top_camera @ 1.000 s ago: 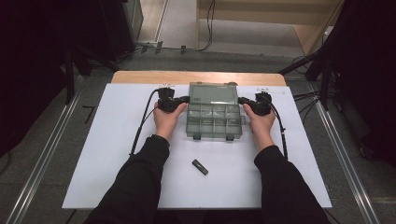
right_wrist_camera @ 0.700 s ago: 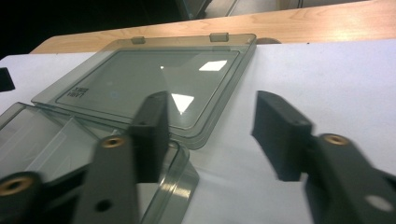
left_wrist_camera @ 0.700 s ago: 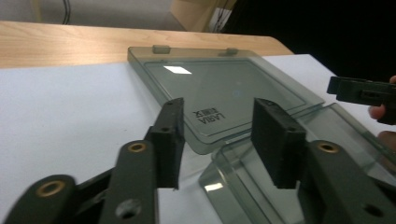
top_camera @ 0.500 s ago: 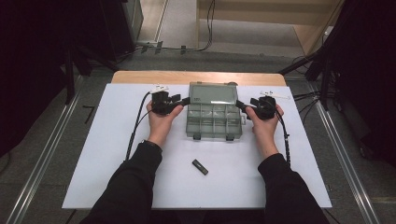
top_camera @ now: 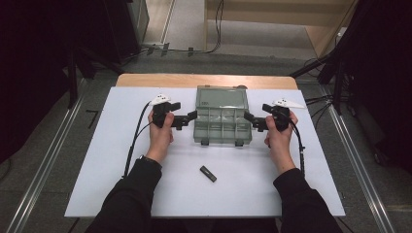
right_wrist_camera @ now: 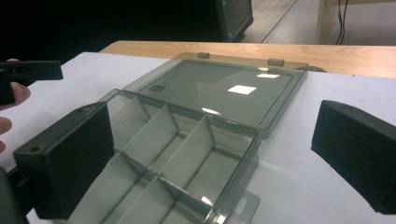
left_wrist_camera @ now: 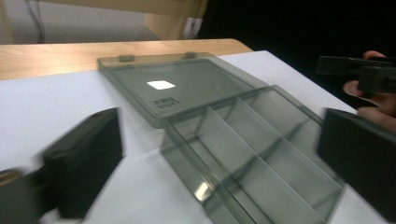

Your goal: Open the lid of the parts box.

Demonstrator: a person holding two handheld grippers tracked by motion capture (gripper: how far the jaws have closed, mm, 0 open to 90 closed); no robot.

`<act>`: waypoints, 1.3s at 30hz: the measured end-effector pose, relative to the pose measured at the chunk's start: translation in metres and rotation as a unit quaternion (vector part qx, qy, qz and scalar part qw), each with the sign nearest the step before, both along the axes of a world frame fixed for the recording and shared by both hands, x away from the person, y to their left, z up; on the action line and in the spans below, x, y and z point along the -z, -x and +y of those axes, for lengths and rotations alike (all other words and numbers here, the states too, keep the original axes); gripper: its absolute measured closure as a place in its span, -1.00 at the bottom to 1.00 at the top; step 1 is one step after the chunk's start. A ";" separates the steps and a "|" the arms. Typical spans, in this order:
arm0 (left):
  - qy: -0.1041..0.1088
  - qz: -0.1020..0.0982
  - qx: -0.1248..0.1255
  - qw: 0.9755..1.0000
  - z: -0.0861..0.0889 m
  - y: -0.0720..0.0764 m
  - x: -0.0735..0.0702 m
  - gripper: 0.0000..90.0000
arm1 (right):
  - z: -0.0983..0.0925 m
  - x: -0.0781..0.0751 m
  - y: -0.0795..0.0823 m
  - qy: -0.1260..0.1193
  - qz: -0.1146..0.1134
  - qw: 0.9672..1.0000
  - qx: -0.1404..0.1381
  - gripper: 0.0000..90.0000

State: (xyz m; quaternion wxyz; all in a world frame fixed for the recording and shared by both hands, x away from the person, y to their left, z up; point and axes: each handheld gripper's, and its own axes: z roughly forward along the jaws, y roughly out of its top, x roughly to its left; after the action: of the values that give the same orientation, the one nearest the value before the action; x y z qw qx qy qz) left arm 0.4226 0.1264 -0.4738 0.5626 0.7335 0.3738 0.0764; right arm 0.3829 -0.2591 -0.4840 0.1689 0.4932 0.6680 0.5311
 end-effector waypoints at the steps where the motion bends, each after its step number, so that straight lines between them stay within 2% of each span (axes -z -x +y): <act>1: 0.003 0.003 -0.004 1.000 0.001 0.002 0.000 -1.00 | 0.000 0.000 0.003 0.003 -0.002 1.000 0.001 -1.00; 3: 0.007 0.006 0.002 1.000 0.004 0.006 -0.001 -1.00 | 0.000 -0.001 0.007 0.005 -0.004 1.000 -0.002 -1.00; 6: -0.010 -0.008 0.005 1.000 0.008 0.014 -0.001 -1.00 | -0.001 0.000 0.014 0.003 -0.008 1.000 -0.005 -1.00; 13: -0.001 -0.023 0.002 1.000 0.026 0.034 0.002 -1.00 | -0.004 0.002 0.029 0.002 -0.014 1.000 -0.009 -1.00; 15: -0.009 -0.031 0.006 0.999 0.030 0.041 0.002 -1.00 | -0.004 0.002 0.034 -0.001 -0.021 1.000 -0.016 -1.00; 17: -0.006 -0.034 0.009 0.999 0.034 0.046 0.003 -1.00 | -0.004 0.002 0.037 0.001 -0.027 0.999 -0.019 -1.00; 20: -0.012 -0.042 0.005 0.999 0.039 0.055 0.004 -1.00 | -0.004 0.002 0.043 0.000 -0.030 0.999 -0.021 -1.00; 24: -0.022 -0.048 0.002 0.999 0.047 0.065 0.004 -1.00 | -0.002 0.001 0.050 0.003 -0.033 0.999 -0.022 -1.00; 30: -0.018 -0.055 0.001 0.998 0.058 0.080 0.005 -1.00 | 0.002 0.004 0.060 0.016 -0.034 0.999 -0.024 -1.00; 33: -0.017 -0.056 0.006 0.998 0.064 0.087 0.006 -1.00 | 0.003 0.007 0.064 0.016 -0.033 0.999 -0.025 -1.00; 35: -0.025 -0.060 0.006 0.998 0.066 0.092 0.008 -1.00 | 0.003 0.008 0.067 0.013 -0.032 0.999 -0.026 -1.00; 39: -0.021 -0.063 0.005 0.998 0.071 0.101 0.010 -1.00 | 0.002 0.010 0.071 0.013 -0.032 0.999 -0.029 -1.00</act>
State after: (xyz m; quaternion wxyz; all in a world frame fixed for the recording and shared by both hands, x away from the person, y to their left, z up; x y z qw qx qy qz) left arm 0.3213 0.1971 -0.4840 0.5700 0.7408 0.3320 0.1271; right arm 0.3119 -0.2567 -0.4940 0.1811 0.4546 0.6827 0.5427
